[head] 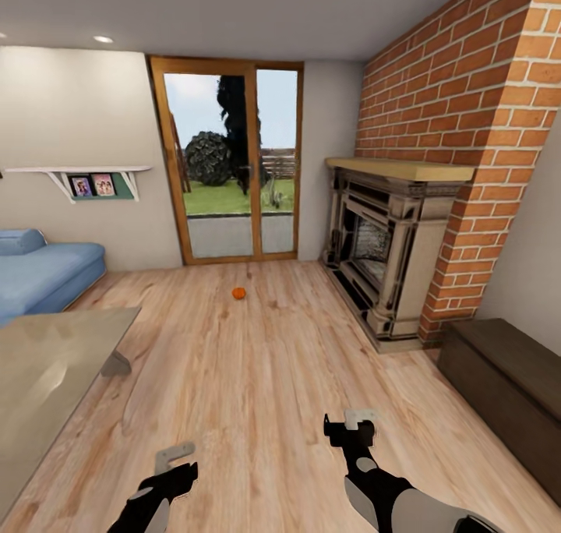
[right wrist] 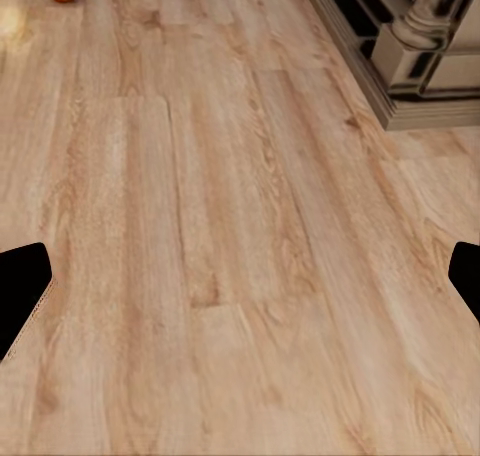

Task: Place each of the two pumpkins and all three candles from the living room inside a cabinet in the living room (use any cabinet), then make sure every cabinet is closed, and position the cauldron so it is next to a table in the living room.

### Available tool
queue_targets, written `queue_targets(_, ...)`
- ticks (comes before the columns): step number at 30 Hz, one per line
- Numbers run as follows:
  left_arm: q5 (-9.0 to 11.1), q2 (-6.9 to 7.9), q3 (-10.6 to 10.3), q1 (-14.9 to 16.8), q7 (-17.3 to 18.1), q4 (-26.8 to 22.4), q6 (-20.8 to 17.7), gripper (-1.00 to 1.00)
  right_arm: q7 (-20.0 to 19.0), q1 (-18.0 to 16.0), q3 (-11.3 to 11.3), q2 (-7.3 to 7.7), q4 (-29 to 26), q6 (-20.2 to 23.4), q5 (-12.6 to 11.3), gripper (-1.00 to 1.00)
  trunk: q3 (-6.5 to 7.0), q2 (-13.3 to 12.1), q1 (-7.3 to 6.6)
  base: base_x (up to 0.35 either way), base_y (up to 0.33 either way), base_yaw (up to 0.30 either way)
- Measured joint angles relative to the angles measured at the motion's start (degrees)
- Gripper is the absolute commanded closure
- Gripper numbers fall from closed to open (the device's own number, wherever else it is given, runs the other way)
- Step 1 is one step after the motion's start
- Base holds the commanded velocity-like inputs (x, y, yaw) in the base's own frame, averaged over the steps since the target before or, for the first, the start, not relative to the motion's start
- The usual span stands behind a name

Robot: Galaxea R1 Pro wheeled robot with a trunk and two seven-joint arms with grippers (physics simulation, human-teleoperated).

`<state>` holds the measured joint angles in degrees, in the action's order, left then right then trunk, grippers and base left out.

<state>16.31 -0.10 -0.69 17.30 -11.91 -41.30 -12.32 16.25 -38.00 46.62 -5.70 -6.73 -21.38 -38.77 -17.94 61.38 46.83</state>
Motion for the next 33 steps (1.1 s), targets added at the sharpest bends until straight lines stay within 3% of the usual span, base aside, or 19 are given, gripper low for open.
queue_targets(13,0.0,0.0,0.0,0.0,0.0,0.0,0.0,-1.0,0.0,0.0,0.0,-0.08,-0.1,-0.1,0.0,-1.0,0.0,0.0,0.0,0.275,0.219,0.0)
queue_targets(33,0.1,-0.05,0.0,0.0,0.0,0.0,0.1,-1.0,0.0,0.0,0.0,-0.09,0.0,-0.1,0.0,-1.0,0.0,0.0,0.0,0.332,0.012,0.0)
